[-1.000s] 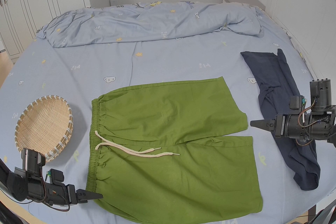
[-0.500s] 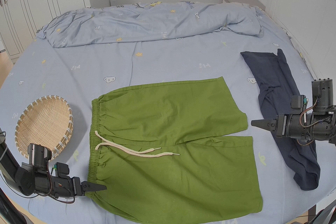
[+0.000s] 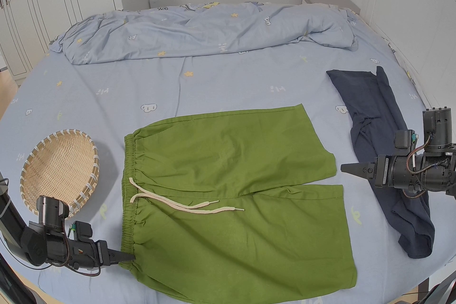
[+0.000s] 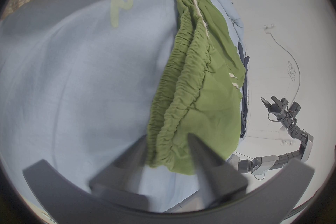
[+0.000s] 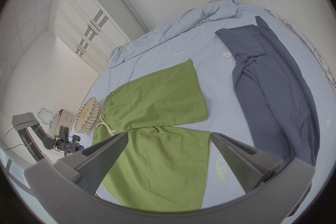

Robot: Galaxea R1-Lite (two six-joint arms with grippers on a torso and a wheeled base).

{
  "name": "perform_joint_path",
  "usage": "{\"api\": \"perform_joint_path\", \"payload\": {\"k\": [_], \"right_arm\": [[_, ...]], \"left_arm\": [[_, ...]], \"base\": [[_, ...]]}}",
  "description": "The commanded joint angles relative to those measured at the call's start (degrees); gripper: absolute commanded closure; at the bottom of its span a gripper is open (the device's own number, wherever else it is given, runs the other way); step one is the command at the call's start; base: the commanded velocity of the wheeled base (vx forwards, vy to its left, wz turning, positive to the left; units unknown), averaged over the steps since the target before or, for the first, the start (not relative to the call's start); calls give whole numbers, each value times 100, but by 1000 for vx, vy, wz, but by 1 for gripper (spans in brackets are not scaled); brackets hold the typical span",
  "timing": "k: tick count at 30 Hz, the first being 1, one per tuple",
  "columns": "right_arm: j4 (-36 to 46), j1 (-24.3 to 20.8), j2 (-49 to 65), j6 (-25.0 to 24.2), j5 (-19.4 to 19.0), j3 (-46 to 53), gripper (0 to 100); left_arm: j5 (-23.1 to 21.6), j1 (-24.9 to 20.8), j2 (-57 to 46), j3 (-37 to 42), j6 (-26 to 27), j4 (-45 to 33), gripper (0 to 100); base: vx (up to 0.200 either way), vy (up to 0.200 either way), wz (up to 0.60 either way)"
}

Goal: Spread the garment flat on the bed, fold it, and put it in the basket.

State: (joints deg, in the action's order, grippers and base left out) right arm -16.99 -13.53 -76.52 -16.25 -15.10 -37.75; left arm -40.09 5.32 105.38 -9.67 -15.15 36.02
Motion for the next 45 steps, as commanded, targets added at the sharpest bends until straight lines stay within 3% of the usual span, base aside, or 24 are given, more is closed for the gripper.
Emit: {"api": "perform_joint_path", "payload": {"k": [1,9,16,27,45], "right_arm": [[-6,0,-21,-1,-1,14,0],[21,0,6,-1,25,110,0],[689,17,164,-36,-80,576,0],[759,35,93,17,-1135,1956,0],[697,-18,-1023,456,-1803,2316,0]], "left_arm": [[-7,75,-202,149,4,1,100],[81,409,-703,518,241,1,100],[98,796,-773,712,1014,-8,100],[10,1042,-580,589,1173,-8,100],[19,998,-580,571,1181,-8,100]], "base": [[0,0,0],[0,0,0],[0,0,0],[0,0,0],[0,0,0]]}}
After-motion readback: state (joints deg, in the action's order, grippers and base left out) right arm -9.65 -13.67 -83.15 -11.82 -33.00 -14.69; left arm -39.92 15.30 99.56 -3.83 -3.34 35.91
